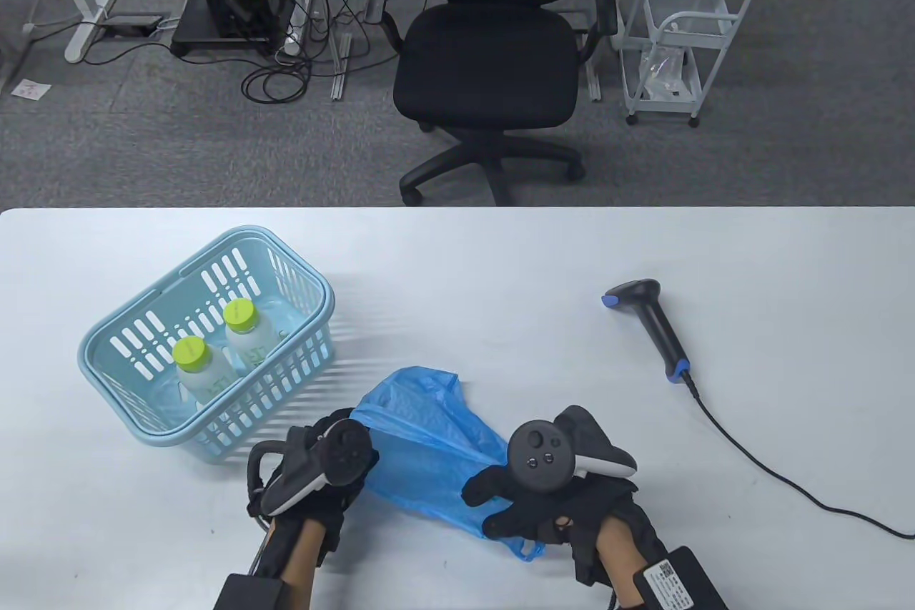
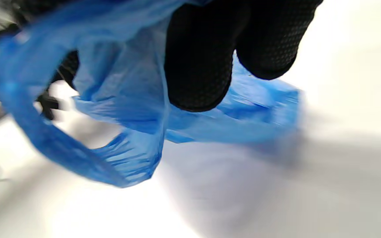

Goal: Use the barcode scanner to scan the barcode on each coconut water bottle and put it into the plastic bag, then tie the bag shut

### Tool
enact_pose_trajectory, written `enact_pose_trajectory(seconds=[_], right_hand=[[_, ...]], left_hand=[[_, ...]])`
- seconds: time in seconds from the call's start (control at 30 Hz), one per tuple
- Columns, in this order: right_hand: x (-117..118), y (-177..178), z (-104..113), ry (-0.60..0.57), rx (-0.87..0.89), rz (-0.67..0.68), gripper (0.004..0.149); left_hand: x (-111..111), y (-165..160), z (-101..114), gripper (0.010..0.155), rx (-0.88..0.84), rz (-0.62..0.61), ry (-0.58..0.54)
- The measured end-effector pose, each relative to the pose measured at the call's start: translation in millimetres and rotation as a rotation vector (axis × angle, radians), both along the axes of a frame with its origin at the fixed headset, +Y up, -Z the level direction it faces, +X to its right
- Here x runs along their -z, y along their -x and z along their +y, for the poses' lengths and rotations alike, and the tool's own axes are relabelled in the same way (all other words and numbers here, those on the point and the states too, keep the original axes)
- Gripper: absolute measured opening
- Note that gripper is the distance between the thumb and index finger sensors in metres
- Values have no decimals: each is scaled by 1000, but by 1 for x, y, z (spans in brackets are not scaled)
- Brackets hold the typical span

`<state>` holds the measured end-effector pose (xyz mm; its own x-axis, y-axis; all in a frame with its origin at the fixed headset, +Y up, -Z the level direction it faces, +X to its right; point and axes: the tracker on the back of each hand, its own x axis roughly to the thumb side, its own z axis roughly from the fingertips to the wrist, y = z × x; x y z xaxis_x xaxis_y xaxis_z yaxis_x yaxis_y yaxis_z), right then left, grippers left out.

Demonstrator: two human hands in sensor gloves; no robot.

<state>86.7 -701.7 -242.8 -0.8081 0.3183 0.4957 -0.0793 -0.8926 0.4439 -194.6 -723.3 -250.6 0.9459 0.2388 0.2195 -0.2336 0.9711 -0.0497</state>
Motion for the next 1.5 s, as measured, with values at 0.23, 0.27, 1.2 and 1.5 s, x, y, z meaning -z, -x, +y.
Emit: enact_pose_trajectory(seconds=[0.23, 0.27, 1.2, 1.5], right_hand=[[-22, -1, 35, -576, -179, -227, 47], [-28, 6, 40, -594, -166, -191, 47], [7, 10, -35, -102, -341, -131, 86], [-2, 10, -33, -2, -303, -57, 95]], left_hand=[[-12, -36, 20, 72, -233, -194, 84], [-14, -39, 21, 72, -276, -206, 99], [-62, -70, 83, 38, 150, -250, -228], [-13, -69, -6, 70, 666, -133, 198]])
